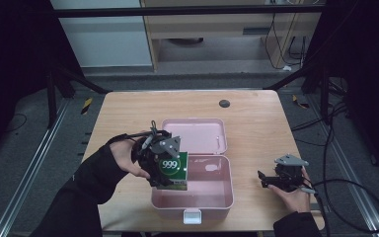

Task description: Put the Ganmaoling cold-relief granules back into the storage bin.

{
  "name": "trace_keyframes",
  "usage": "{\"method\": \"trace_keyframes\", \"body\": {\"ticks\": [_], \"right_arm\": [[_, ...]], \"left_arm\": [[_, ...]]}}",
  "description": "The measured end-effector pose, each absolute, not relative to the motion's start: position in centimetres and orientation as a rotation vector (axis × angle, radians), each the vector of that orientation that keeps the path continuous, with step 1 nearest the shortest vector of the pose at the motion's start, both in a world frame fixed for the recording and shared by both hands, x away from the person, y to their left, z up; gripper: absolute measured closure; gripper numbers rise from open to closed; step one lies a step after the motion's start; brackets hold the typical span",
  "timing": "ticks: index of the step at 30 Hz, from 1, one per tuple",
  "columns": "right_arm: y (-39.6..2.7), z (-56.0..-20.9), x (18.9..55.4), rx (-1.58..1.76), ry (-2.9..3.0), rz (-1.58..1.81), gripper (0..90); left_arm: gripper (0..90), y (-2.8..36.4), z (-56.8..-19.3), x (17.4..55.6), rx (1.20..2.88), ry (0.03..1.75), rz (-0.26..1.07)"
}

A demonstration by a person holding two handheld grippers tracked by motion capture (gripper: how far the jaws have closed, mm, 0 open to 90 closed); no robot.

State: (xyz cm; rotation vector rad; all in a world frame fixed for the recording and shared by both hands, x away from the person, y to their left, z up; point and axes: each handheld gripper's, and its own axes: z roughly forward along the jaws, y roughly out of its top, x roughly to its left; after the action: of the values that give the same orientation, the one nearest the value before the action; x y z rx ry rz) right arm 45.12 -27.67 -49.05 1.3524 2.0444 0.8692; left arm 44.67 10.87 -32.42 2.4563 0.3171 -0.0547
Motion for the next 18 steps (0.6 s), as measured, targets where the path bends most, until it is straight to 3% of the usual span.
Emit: {"method": "trace_keyframes", "body": {"ticks": [18], "right_arm": [[-27.5, -49.2, 45.2, 1.345, 2.057, 0.859, 4.5]], "left_arm": [[14.9, 10.4, -35.5, 44.6, 2.435, 0.389, -0.094]]}}
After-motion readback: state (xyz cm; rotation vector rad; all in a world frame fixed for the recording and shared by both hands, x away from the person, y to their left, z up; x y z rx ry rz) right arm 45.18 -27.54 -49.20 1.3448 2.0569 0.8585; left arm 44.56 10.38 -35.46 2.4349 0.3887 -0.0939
